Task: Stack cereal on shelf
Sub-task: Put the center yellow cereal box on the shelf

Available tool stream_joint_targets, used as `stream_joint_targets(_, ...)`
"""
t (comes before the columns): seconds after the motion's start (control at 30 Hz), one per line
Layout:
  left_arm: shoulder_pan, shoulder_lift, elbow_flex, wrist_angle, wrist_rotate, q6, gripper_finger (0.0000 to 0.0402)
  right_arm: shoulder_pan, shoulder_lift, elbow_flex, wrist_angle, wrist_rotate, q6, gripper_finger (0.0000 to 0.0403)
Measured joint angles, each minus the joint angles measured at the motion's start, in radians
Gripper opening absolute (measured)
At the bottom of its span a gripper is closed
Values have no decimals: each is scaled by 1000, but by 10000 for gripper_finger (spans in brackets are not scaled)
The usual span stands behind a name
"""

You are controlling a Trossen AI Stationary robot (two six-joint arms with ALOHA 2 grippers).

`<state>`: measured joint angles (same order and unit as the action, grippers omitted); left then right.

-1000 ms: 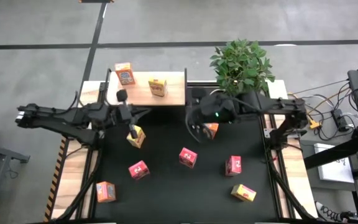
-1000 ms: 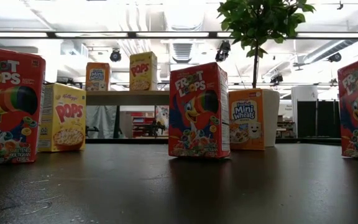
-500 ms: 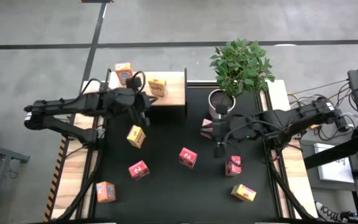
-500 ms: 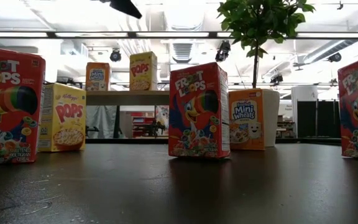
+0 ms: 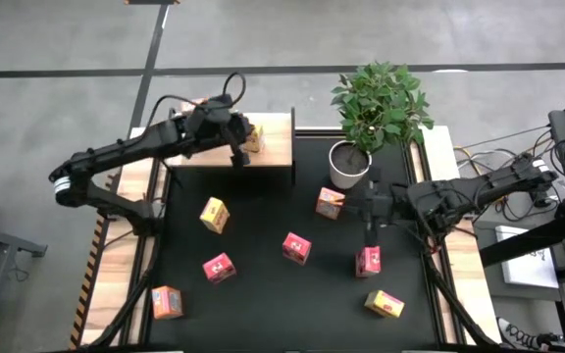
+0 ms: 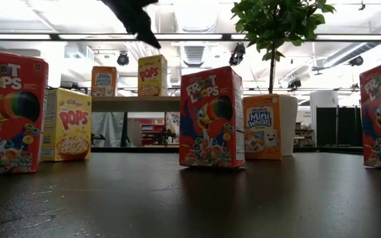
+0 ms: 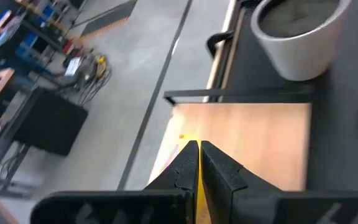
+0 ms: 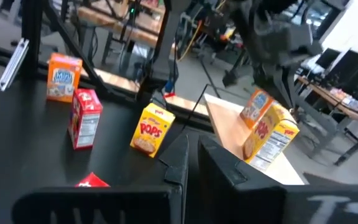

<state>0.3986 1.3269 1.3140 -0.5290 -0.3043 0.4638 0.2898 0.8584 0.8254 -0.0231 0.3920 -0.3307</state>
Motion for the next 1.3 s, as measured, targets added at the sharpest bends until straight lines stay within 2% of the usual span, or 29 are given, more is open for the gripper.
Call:
stream_joint_targets(0.17, 44, 46, -1, 1, -1, -23, 0, 0, -41, -43, 8, 0, 19, 27)
stream_joint_targets(0.33, 46, 62, -3, -3, -15, -46, 0, 0, -30, -47, 6, -2, 28, 27)
stream_joint_targets(0.47, 45, 66, -4, -9, -96, -40, 0, 0, -11, -48, 7, -2, 25, 27)
stream_joint_targets(0.63, 54, 65, -5, -11, -133, -20, 0, 0, 9, -48, 7, -2, 28, 27)
stream_joint_targets(0.8, 72, 68, -11, -13, -253, -1, 0, 0, 21, -48, 6, -2, 33, 27)
stream_joint_targets(1.3, 138, 68, -16, 78, -254, 29, 0, 0, 27, -48, 6, 0, 40, 27)
